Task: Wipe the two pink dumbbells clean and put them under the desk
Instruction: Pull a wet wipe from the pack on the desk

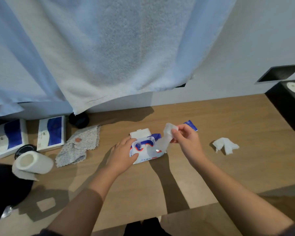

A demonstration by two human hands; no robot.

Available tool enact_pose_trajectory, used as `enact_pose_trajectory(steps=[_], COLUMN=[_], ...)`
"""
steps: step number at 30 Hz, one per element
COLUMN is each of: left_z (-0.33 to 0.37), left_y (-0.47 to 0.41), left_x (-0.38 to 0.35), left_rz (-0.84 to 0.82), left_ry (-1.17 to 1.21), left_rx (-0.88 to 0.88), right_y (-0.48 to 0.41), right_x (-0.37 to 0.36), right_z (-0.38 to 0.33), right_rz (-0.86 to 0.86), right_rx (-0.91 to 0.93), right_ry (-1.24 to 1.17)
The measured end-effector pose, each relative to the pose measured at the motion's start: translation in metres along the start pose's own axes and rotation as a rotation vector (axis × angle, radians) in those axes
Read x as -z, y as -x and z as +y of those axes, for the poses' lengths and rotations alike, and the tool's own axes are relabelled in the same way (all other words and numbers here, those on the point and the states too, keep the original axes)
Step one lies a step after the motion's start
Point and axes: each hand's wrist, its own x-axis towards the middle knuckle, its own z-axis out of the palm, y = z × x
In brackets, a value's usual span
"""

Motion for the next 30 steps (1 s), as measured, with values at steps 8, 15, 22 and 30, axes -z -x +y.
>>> enact_pose_trajectory(steps=[8, 15, 22, 30], left_z=[0.062, 0.073, 0.073, 0.082], left_y=[-0.011, -0.003, 0.009, 0.025], left_x=[0.017, 0.013, 0.004, -0.014], left_rz=[-0.126, -0.218, -0.196, 0.033], left_ry=[0.861, 1.195, 1.160, 0.757], left_rx=[0.242, 0.196, 0.231, 0.121], right_y=[0.007, 0.015, 0.019, 0.044], right_x=[0.000, 0.008, 0.008, 0.019], right_z=[-0.016, -0.014, 0.008, 0.027], right_rz=[-0.171, -0.113, -0.176, -0.055], right_rx=[-0.141, -0.181, -0.288, -0.326], right_ry=[-0.132, -0.145, -0.265, -0.057])
